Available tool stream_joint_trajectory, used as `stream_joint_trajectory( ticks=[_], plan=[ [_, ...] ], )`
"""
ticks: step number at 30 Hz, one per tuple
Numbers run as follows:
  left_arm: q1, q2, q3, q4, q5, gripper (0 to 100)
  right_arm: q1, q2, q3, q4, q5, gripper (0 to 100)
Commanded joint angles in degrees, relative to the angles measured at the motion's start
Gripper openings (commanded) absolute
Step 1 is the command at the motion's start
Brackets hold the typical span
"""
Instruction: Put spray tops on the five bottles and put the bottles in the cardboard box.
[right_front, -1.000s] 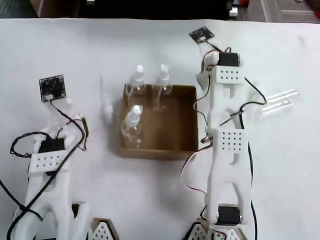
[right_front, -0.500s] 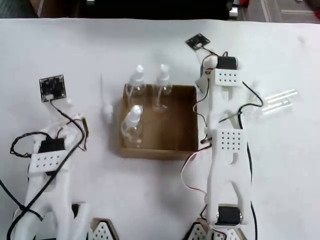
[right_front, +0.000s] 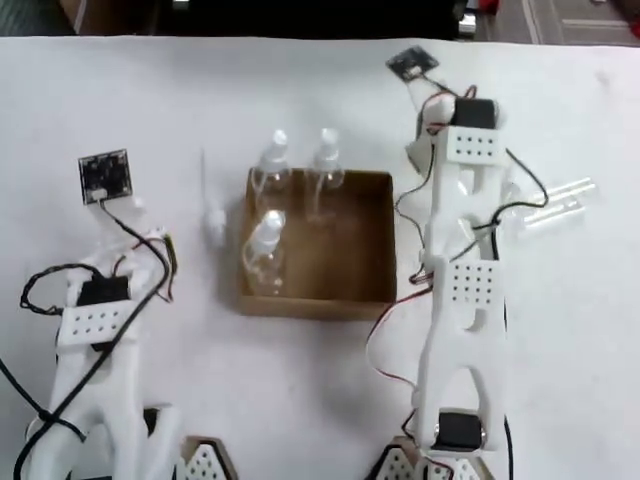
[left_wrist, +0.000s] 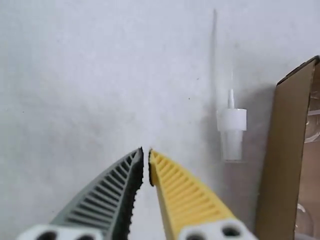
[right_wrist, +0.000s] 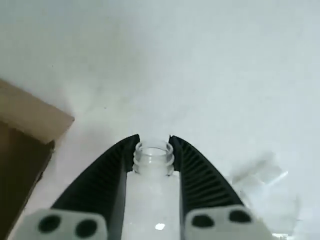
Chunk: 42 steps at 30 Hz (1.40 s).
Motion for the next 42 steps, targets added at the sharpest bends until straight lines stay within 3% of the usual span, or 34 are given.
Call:
stream_joint_trajectory(
  ticks=[1, 8, 14, 24, 31, 37, 42],
  plan=[
    [0.84, -2.07, -0.18, -1.41, -0.62, 2, 1.10, -11.91, -2.55, 3.21, 0.26, 1.6],
    [0.84, -2.07, -0.18, -1.41, -0.62, 2, 6.46, -21.23, -2.55, 3.38, -12.84, 1.6],
    [0.84, -2.07, -0.18, -1.41, -0.62, 2, 9.54, -27.91, -2.55, 3.47, -19.52, 1.6],
    [0.84, -2.07, -0.18, -1.41, -0.62, 2, 9.27, -44.62, -0.70, 3.74, -20.92, 1.6],
    [0.84, -2.07, -0.18, -1.41, -0.62, 2, 6.02, -63.34, 21.63, 3.65, -21.01, 1.6],
    [0.75, -2.07, -0.18, -1.41, -0.62, 2, -2.51, -81.27, 42.81, 2.51, -21.01, 1.6],
    [0.66, -2.07, -0.18, -1.41, -0.62, 2, -1.71, -92.18, 65.14, -7.96, -21.01, 1.6]
  ],
)
